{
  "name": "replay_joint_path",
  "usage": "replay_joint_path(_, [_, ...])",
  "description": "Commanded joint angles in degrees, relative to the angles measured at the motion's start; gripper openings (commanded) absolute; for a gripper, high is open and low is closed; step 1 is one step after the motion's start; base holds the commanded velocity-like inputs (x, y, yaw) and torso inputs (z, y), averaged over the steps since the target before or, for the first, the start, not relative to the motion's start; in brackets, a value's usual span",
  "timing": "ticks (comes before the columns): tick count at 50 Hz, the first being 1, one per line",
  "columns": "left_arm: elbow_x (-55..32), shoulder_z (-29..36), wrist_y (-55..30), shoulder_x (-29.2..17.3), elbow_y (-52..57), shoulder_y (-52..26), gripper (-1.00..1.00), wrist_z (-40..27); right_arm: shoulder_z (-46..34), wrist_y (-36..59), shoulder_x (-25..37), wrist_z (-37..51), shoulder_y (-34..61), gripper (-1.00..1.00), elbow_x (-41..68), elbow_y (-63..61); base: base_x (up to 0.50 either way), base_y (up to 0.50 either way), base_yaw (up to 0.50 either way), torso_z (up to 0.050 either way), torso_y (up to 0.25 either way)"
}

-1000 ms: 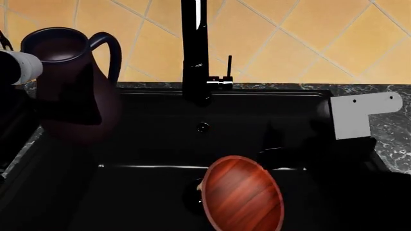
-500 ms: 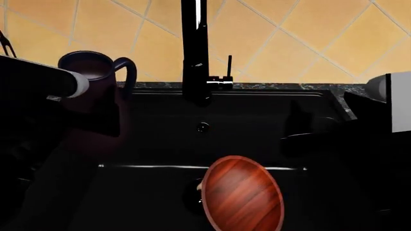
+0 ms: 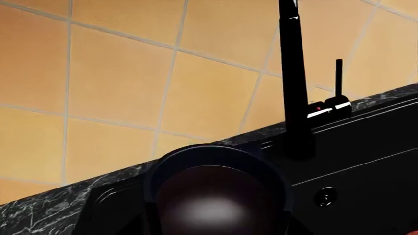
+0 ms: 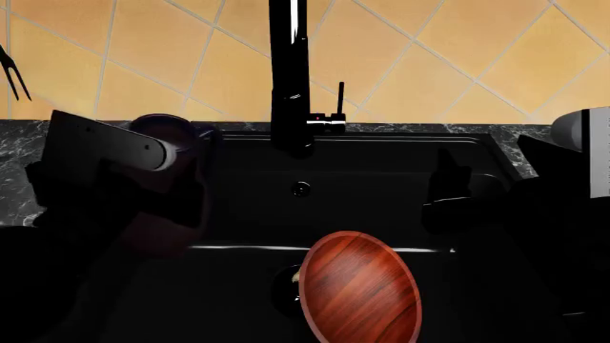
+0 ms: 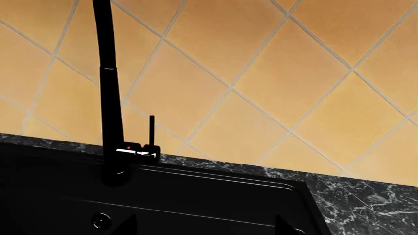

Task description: Pick the bowl and pitcher and place them in the sink. Then turn on the water.

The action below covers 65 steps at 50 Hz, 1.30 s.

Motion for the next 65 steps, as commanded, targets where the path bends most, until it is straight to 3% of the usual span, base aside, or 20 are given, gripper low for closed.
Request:
replay_joint_path(1, [4.2, 0.1, 1.8, 0.4, -0.7, 1.8, -1.0, 0.5, -0.4, 0.2, -0.2, -0.1, 0.1, 1.0, -0.4, 0.3, 0.01, 0.2, 0.03, 0.0, 0.0])
replay_joint_path(65, [13.7, 8.0, 6.5, 3.2, -6.8, 10.3, -1.0, 6.5, -2.2, 0.0, -1.2, -1.3, -0.4, 1.0, -2.6, 1.0, 0.01, 0.21, 0.03, 0.001, 0.002])
